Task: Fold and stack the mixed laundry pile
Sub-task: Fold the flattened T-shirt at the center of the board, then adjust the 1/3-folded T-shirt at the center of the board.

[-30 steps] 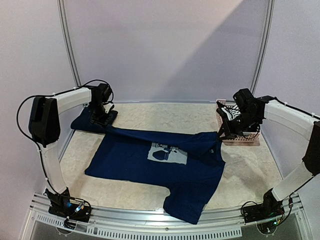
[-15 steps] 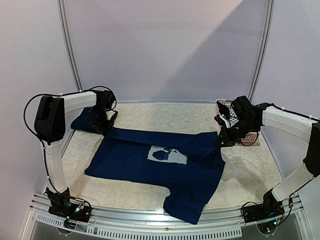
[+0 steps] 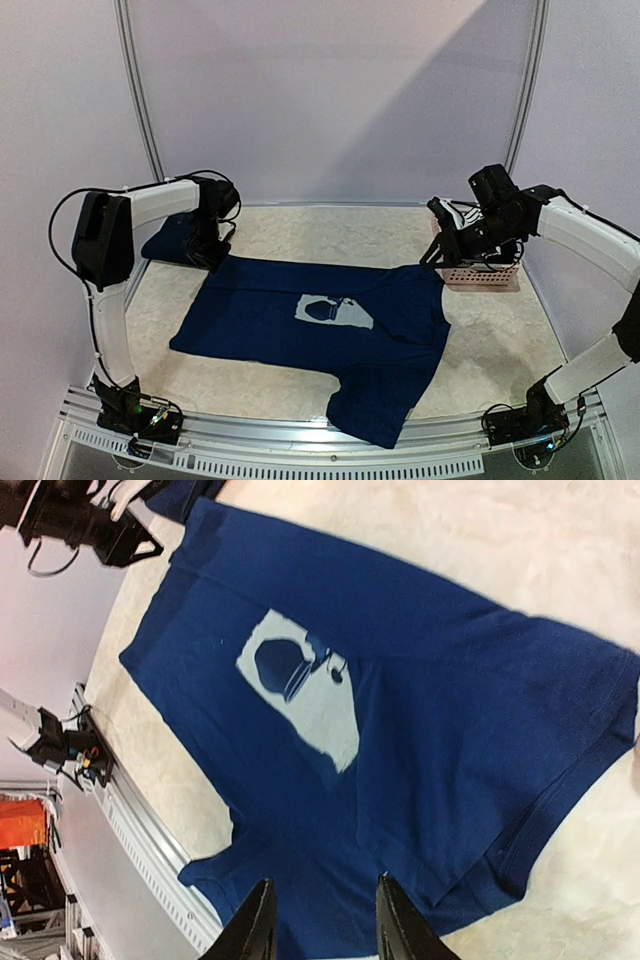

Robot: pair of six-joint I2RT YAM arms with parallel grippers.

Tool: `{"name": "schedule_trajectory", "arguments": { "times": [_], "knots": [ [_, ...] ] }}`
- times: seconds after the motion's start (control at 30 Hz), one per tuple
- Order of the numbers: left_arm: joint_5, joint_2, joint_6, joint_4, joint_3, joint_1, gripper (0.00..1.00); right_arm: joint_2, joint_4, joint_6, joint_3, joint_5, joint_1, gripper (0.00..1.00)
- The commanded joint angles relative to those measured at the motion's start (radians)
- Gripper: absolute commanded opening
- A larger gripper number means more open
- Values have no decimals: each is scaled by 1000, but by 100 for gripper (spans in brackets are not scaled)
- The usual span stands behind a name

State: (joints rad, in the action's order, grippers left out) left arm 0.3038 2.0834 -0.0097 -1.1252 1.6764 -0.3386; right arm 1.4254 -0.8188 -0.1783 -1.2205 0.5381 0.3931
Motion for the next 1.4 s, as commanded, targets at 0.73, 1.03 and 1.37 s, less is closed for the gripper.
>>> {"name": "schedule_trajectory", "arguments": {
  "times": [0.73, 1.03, 1.37],
  "knots": [
    [-246, -613, -390, 165, -663, -243, 47, 33, -191, 902, 209, -182, 264, 36],
    [-276, -577, -432, 295, -786, -251, 45, 68, -125, 946, 292, -283, 522, 40],
    [-269, -551, -488, 365, -893, -258, 41, 92, -58, 1022, 371, -362, 602, 40]
  ]
}}
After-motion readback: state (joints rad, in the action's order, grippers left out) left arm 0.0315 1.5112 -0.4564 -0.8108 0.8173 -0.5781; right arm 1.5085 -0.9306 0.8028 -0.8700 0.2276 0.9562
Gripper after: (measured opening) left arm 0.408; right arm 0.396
